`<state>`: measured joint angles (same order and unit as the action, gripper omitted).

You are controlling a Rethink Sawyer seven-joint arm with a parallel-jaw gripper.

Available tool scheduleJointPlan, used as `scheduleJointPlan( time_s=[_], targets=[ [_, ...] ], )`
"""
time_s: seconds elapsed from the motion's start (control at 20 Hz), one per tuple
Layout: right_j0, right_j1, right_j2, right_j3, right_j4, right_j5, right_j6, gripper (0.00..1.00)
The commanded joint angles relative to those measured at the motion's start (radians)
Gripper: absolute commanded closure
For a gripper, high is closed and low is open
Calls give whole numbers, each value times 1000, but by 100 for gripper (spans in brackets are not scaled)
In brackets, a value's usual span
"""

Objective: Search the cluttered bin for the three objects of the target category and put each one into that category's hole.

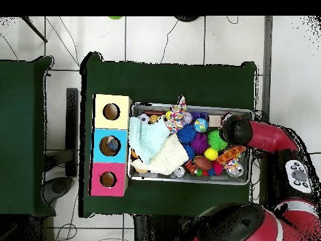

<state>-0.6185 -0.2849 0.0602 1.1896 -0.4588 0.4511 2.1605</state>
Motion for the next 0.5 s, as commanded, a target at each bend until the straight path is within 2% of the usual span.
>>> scheduleJointPlan(
  time_s=[0.05,0.35,0.5],
  targets=[
    [40,33,-19,1,-9,227,-71,0],
    [101,-65,-89,33,12,419,-67,0],
    [98,-73,-88,47,4,415,-67,0]
  ],
)
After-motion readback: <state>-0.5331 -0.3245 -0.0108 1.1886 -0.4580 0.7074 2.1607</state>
